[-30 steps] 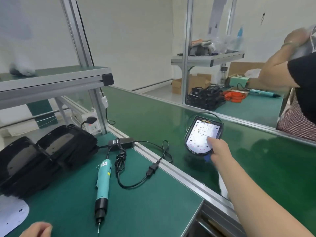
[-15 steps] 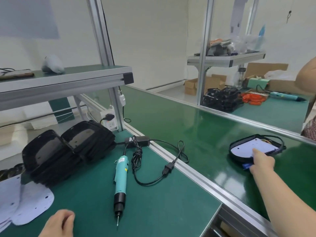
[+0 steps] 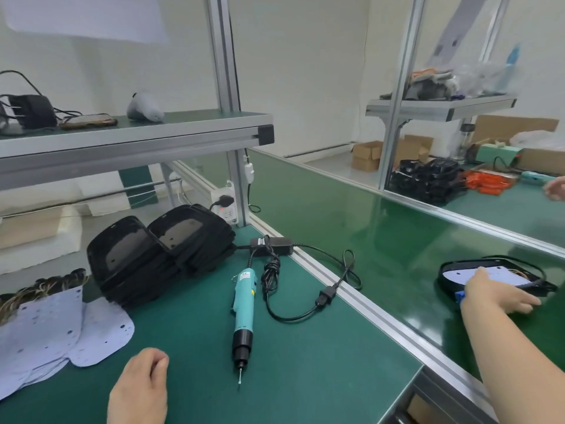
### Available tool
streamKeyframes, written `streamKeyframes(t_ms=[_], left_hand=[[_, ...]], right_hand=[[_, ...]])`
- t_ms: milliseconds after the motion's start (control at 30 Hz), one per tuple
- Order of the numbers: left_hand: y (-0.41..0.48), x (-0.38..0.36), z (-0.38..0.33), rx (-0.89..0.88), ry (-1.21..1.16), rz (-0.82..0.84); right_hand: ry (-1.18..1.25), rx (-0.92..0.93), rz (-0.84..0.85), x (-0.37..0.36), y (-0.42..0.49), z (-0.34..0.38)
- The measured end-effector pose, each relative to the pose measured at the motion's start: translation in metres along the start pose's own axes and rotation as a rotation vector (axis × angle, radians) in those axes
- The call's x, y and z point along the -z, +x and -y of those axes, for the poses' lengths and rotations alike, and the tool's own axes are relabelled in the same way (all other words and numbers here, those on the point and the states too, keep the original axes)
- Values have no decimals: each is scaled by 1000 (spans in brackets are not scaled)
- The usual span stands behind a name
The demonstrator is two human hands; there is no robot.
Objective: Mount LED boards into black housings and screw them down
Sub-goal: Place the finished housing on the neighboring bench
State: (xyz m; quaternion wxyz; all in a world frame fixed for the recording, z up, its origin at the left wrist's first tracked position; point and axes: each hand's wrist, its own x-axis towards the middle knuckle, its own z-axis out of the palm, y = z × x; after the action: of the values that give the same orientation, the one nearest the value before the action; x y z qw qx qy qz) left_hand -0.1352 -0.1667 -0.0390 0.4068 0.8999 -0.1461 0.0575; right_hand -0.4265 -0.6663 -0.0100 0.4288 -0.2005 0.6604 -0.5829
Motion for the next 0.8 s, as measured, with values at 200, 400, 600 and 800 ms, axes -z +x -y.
streamKeyframes(t_ms=[200, 400, 600, 800], left_hand=[[-1, -2, -5, -18, -23, -39], [-1, -1, -6, -5, 9, -27], [1, -2, -6, -10, 3, -42], [2, -3, -2, 2, 11, -20]], right_hand=[[-121, 204, 10, 18, -2, -6], [-242, 339, 8, 25, -9, -8], [-291, 581, 14, 21, -25, 0], [-285, 725, 146, 5, -68, 4]])
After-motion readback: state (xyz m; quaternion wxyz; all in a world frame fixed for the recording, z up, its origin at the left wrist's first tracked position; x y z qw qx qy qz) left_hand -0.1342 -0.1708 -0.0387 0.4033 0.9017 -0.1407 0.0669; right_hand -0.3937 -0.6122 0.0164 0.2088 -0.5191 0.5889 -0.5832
